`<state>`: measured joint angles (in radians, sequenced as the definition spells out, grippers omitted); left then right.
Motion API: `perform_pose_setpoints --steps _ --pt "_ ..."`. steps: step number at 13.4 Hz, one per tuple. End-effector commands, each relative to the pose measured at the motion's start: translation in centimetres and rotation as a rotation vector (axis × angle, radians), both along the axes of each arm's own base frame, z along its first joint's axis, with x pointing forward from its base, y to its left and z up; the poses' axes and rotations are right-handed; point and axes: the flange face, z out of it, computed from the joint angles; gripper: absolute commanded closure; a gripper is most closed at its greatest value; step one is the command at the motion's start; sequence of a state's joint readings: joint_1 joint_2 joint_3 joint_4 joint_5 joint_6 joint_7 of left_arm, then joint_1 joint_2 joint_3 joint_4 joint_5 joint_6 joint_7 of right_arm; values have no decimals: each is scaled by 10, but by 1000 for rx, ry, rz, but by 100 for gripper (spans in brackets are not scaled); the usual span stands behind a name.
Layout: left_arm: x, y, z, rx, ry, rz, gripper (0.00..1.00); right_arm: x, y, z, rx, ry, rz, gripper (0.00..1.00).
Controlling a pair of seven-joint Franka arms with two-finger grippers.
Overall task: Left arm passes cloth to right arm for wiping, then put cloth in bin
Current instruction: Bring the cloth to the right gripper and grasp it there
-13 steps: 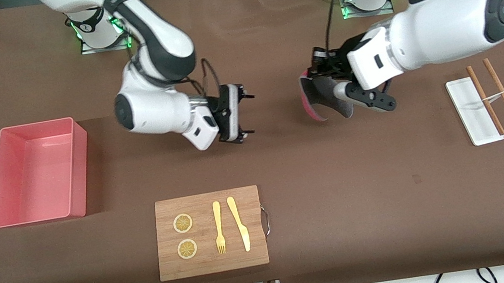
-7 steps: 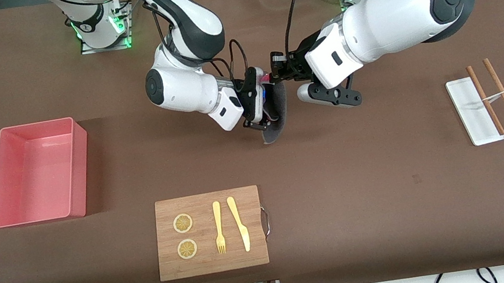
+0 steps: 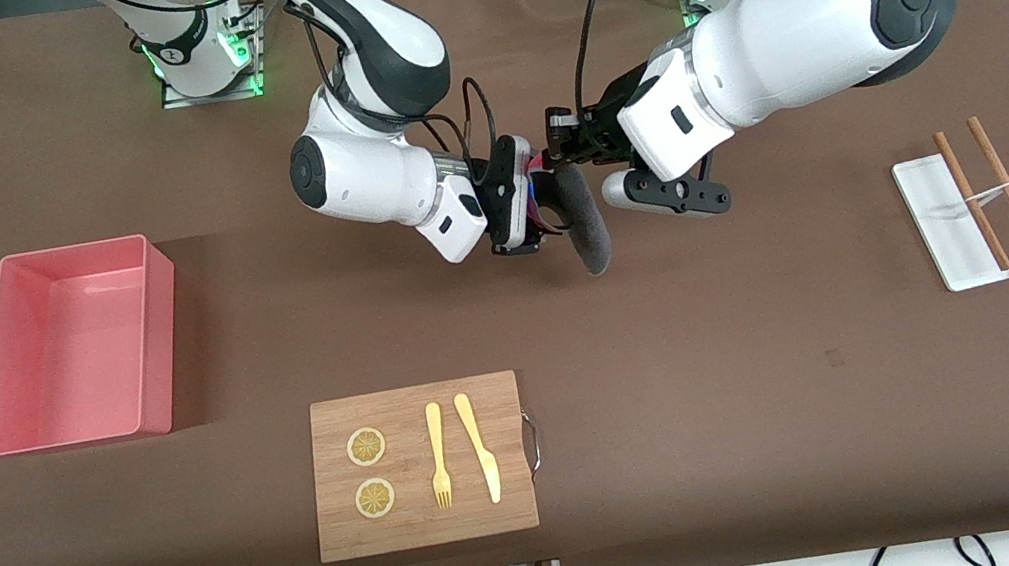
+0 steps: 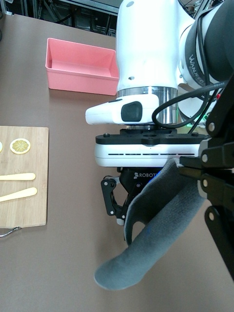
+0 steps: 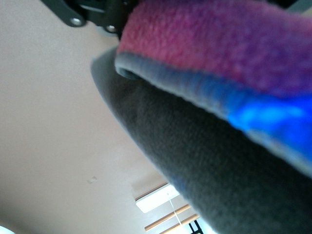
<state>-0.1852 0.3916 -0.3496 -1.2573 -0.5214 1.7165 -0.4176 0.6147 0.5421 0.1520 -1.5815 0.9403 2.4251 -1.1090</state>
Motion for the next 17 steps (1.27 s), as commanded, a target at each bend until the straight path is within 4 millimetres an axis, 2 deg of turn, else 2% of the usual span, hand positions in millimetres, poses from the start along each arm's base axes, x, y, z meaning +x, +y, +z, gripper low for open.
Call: perform_pose_setpoints --steps 1,10,12,13,14,17 --pt "4 -2 5 -31 13 9 100 3 3 10 25 16 -36 100" --pt "4 -3 4 -30 14 8 100 4 -2 20 25 37 -18 100" --pt "4 -2 4 -29 13 9 100 10 -13 26 20 49 -18 100" --pt "5 -2 4 -26 9 7 73 12 -16 26 16 63 -13 100" --pt "4 -2 5 -23 6 6 1 13 -20 29 14 69 -8 100" --pt "6 4 7 -16 4 11 0 18 -30 33 8 82 3 100"
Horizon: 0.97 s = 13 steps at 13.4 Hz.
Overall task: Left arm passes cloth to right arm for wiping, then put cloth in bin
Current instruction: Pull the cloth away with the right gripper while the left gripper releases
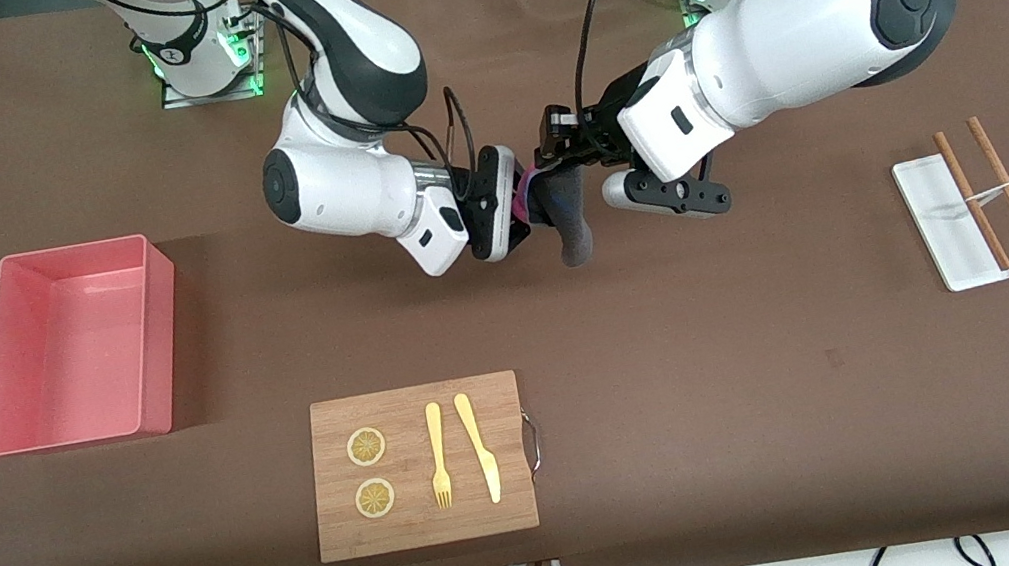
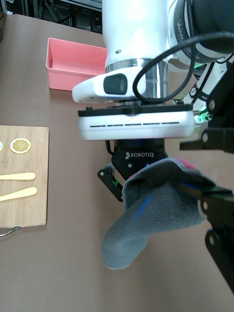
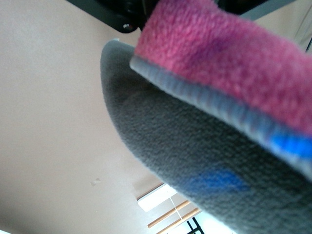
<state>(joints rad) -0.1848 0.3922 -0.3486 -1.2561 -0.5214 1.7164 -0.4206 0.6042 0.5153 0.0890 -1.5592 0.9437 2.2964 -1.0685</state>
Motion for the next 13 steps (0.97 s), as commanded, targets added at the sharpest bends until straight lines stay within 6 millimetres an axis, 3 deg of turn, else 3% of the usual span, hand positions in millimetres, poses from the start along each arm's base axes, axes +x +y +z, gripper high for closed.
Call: perform_pose_setpoints --steps 1,4,7,10,13 --pt "7 9 7 -11 -1 13 0 1 -8 14 8 28 10 100" --pt "5 27 0 68 28 -29 0 10 -32 22 -24 44 38 100" --pt "8 81 -7 195 -39 -225 0 23 -77 31 -105 72 92 100" --pt "21 143 -18 321 -117 -437 0 36 -129 37 -189 103 127 100" --pt "23 158 -20 488 -129 -468 0 45 -191 43 -298 138 128 100"
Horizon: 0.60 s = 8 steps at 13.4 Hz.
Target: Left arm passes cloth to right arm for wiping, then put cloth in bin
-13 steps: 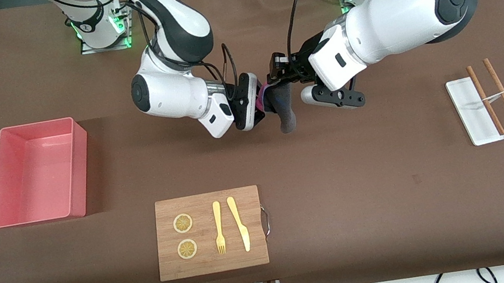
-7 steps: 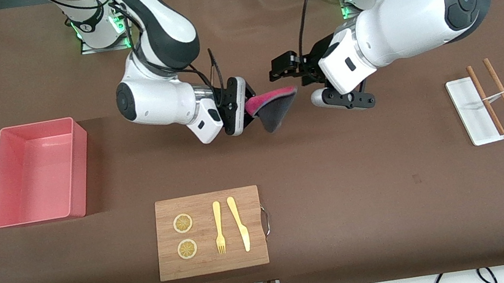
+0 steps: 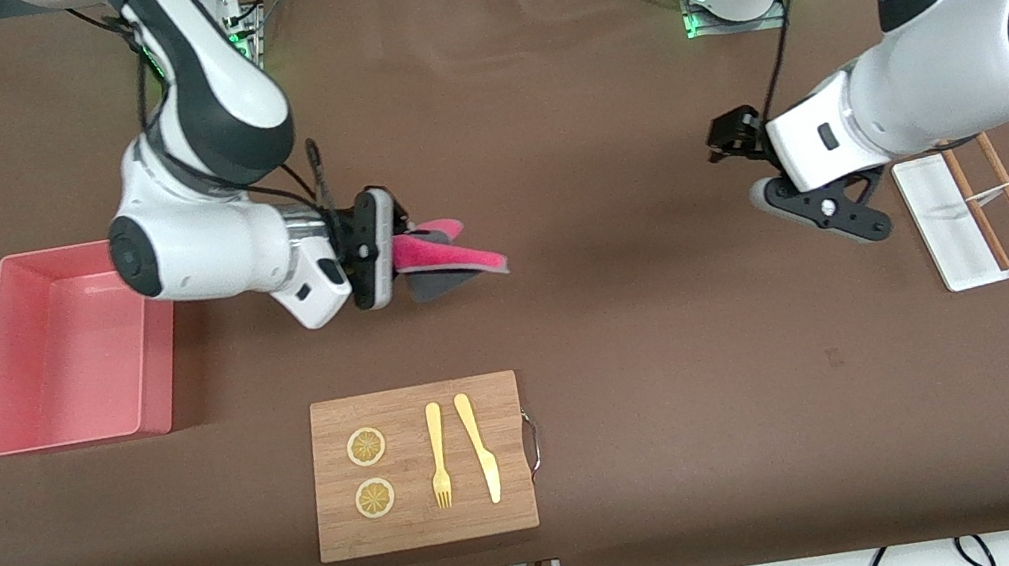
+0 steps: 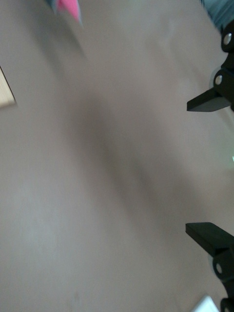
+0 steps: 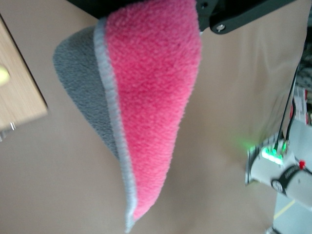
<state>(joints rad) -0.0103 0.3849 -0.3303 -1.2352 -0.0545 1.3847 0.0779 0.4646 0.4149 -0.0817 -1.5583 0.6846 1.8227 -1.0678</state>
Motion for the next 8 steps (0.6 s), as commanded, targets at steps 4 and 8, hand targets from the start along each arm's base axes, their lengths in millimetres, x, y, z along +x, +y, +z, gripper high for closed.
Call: perform_pose_setpoints --steps 4,8 --pt "17 54 40 81 -117 64 0 -1 -112 8 -275 57 -101 100" --pt "28 102 38 143 -140 153 0 -12 -150 16 -529 120 -379 100"
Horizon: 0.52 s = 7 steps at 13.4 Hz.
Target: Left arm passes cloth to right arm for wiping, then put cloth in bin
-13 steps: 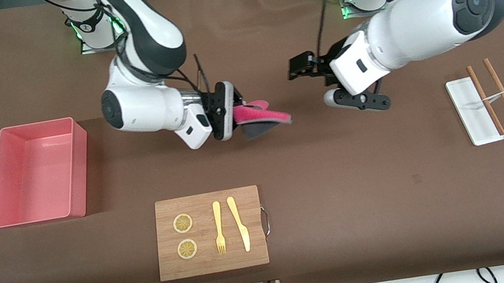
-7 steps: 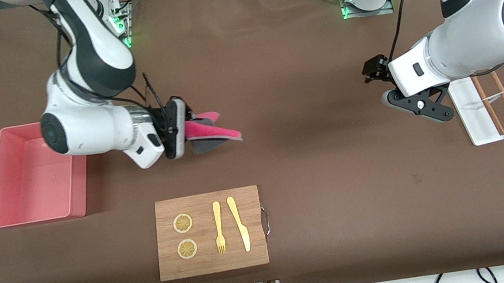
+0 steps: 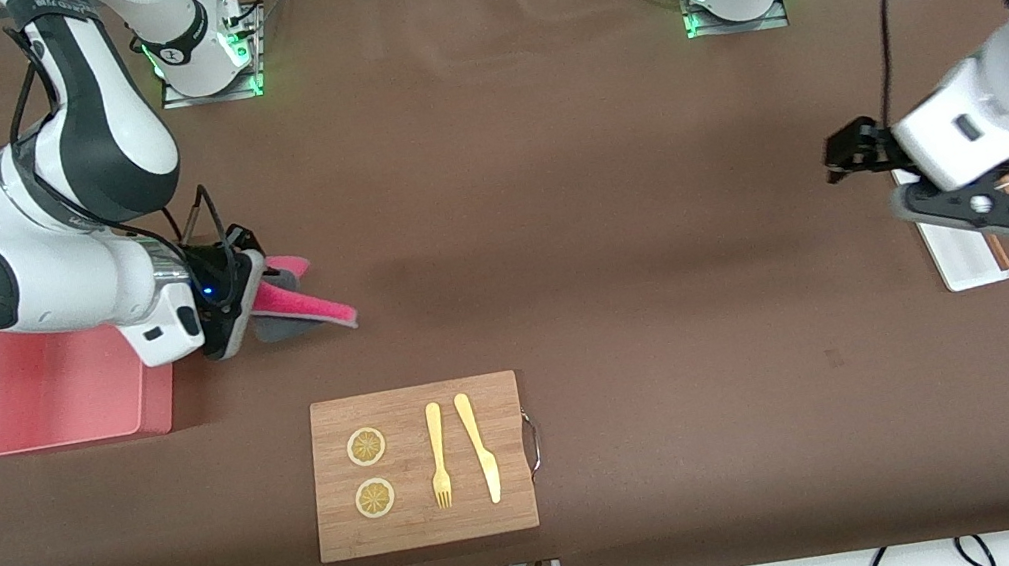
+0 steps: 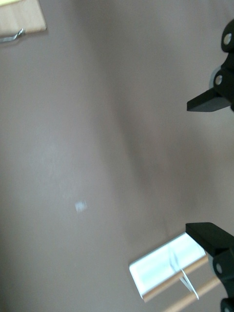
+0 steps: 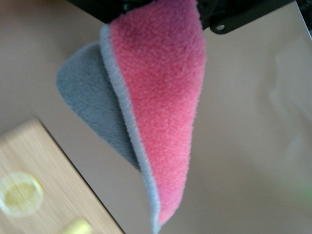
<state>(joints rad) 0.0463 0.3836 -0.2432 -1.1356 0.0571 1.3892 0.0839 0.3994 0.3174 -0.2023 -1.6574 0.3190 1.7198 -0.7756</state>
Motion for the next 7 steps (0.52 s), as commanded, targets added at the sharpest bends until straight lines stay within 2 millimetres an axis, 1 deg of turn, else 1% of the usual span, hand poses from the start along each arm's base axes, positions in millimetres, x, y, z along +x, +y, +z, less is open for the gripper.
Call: perform_pose_setpoints --steps 1,2,3,4,5,6,7 --pt "-12 11 5 33 -24 44 0 -23 -13 14 -147 20 -186 100" --pt "-24 11 5 20 -63 93 0 -28 -16 10 -186 36 -241 100" --pt "-43 12 3 24 -90 121 0 -30 -23 6 -230 52 -323 100" --pt "-61 24 -2 18 -105 145 0 -32 -28 -2 -278 71 -399 100" --pt "-84 31 -3 15 -118 159 0 -37 -31 -13 -312 97 -463 100" --pt "-105 31 -8 25 -115 159 0 -41 -36 -28 -348 124 -517 100" --pt "-116 29 -8 31 -108 157 0 -42 -41 -42 -377 138 -570 100"
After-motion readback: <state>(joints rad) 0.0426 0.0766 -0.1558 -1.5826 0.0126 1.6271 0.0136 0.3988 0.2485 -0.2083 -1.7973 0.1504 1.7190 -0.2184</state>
